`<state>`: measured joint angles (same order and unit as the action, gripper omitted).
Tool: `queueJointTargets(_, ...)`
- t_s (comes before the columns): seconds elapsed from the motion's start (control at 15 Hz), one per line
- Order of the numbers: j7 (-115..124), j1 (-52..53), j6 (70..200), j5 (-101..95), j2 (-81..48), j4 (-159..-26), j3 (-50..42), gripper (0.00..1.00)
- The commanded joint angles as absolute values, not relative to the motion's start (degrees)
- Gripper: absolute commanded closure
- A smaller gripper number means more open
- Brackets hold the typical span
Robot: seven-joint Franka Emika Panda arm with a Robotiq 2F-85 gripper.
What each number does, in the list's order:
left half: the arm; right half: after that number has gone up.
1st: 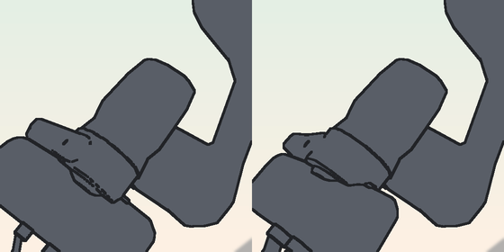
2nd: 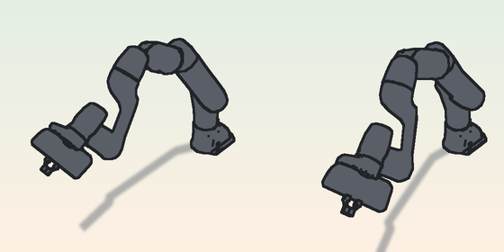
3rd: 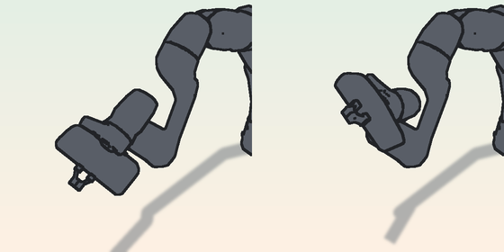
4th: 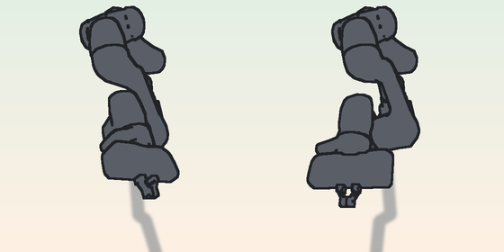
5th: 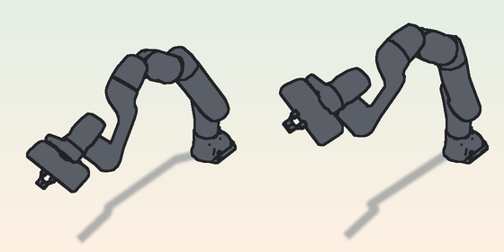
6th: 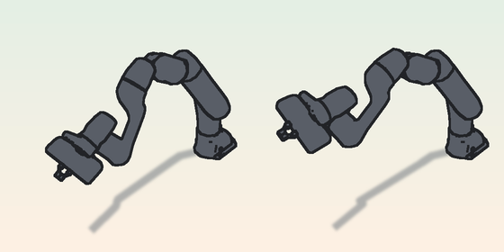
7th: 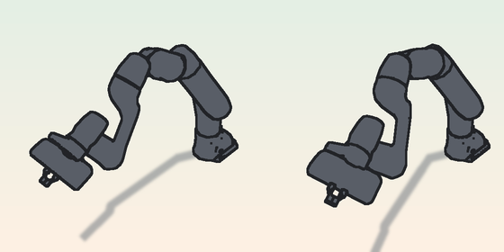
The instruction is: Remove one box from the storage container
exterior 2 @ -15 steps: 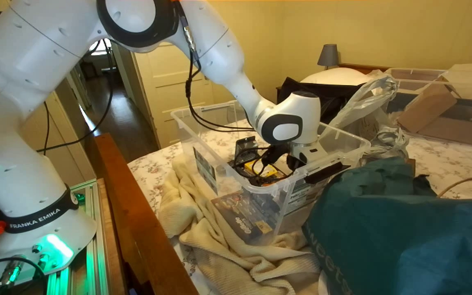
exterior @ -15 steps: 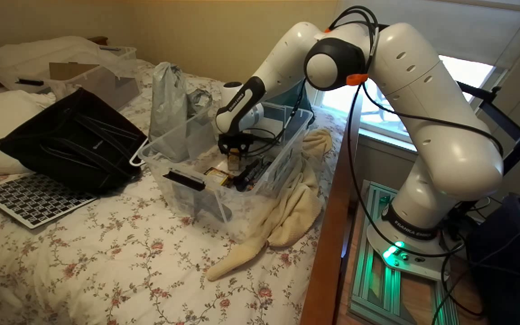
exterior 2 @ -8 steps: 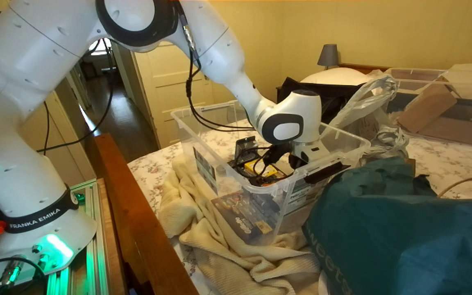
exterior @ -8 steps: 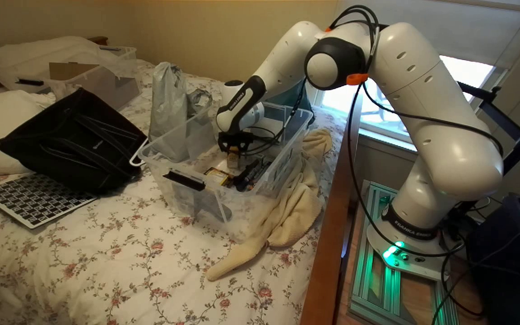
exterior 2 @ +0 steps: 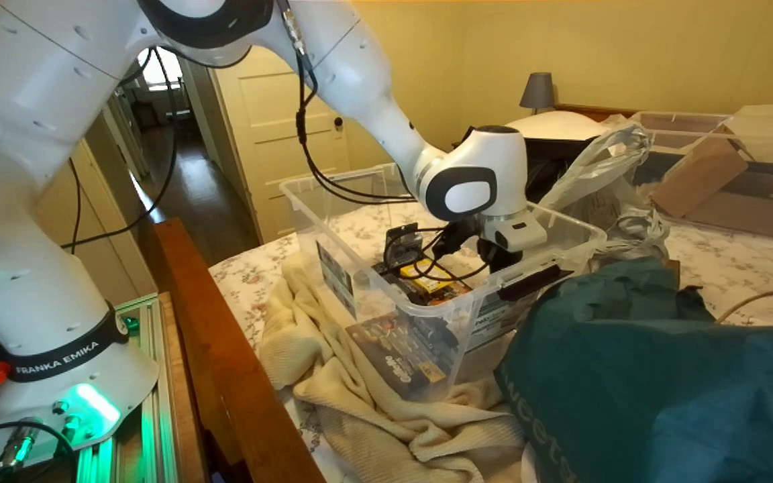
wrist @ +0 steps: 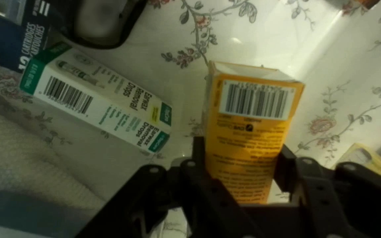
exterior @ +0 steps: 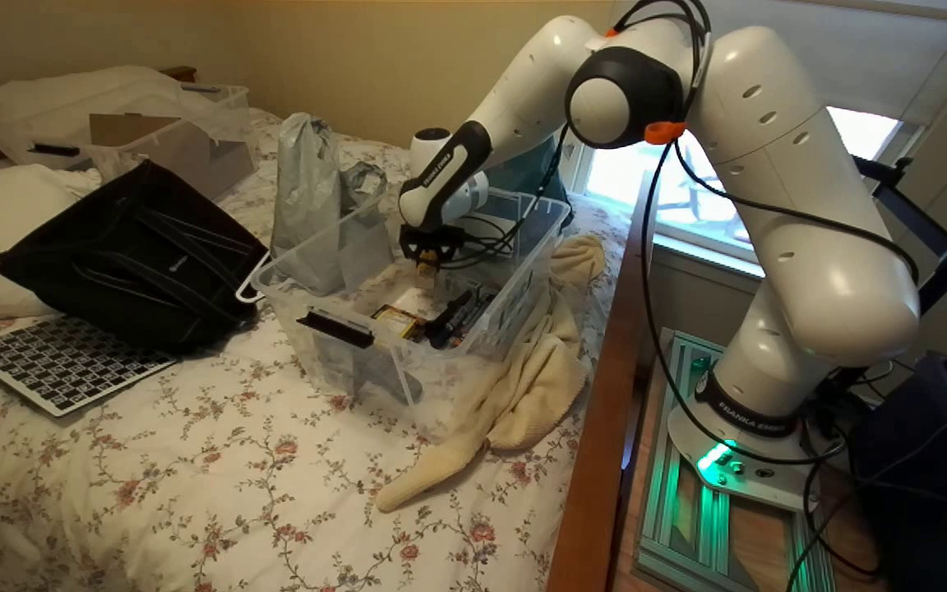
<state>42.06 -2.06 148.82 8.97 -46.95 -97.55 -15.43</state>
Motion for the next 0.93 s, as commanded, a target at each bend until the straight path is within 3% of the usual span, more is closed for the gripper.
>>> queueJointTargets(0.0, 44.8, 1.53, 150.15, 7.04, -39.72, -104.67, -18.41, 0.77)
queueJointTargets(0.87, 54.26, 6.95, 154.11, -5.48, -27.77, -108.61, -23.81, 0.77)
